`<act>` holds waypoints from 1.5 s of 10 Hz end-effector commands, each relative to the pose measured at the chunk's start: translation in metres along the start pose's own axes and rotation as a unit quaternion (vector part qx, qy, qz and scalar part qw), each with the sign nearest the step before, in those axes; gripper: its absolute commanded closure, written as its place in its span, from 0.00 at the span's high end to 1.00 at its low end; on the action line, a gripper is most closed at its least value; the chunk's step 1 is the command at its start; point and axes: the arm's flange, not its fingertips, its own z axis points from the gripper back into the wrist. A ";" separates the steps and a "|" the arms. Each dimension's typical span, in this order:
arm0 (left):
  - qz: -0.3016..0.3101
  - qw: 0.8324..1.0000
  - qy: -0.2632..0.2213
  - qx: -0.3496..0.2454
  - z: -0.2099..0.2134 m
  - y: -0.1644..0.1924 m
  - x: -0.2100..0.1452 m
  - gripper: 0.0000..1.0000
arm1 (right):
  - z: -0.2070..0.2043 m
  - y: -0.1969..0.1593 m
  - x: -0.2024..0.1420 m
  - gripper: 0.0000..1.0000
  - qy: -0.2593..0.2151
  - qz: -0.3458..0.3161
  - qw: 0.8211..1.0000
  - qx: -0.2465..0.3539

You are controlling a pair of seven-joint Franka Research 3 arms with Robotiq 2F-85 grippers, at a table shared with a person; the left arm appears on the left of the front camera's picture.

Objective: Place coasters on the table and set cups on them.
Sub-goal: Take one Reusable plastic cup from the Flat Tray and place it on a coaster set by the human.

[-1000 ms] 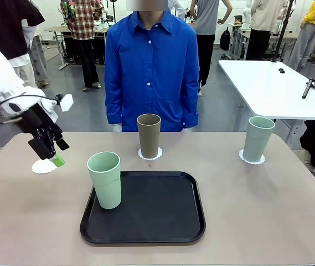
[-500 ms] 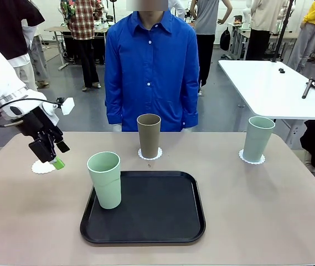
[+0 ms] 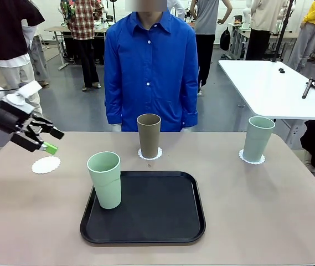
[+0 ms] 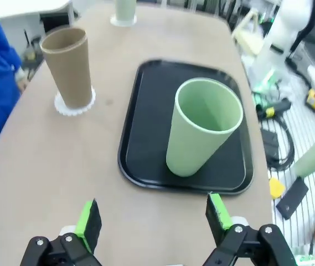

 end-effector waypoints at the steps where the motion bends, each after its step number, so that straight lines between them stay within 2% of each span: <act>1: 0.002 0.995 -0.080 -0.054 -0.008 0.015 -0.029 1.00 | 0.001 0.001 0.000 1.00 -0.002 0.003 1.000 -0.002; 3: 0.018 0.986 -0.142 -0.086 -0.027 0.016 -0.060 1.00 | 0.001 0.001 0.000 1.00 -0.002 0.003 1.000 -0.002; 4: 0.021 0.984 -0.154 -0.088 -0.038 0.017 -0.071 1.00 | 0.001 0.001 0.000 1.00 -0.002 0.003 1.000 -0.002; 7: 0.023 0.983 -0.178 -0.042 -0.065 0.002 -0.088 1.00 | 0.001 0.001 0.000 1.00 -0.002 0.003 1.000 -0.002; 8: 0.014 0.983 -0.179 -0.030 -0.071 -0.003 -0.088 1.00 | 0.001 0.001 0.000 1.00 -0.002 0.003 1.000 -0.002; 10: -0.008 0.982 -0.181 -0.047 -0.077 -0.009 -0.090 1.00 | 0.001 0.001 0.000 1.00 -0.002 0.003 1.000 -0.002; 12: -0.036 0.984 -0.161 -0.069 -0.078 -0.013 -0.093 1.00 | 0.001 0.001 0.000 1.00 -0.002 0.003 1.000 -0.002; 13: 0.006 0.983 -0.174 -0.063 -0.079 -0.003 -0.088 1.00 | 0.001 0.001 0.000 1.00 -0.002 0.003 1.000 -0.002; 15: 0.006 0.983 -0.174 -0.063 -0.079 -0.003 -0.088 1.00 | 0.001 0.001 0.000 1.00 -0.002 0.003 1.000 -0.002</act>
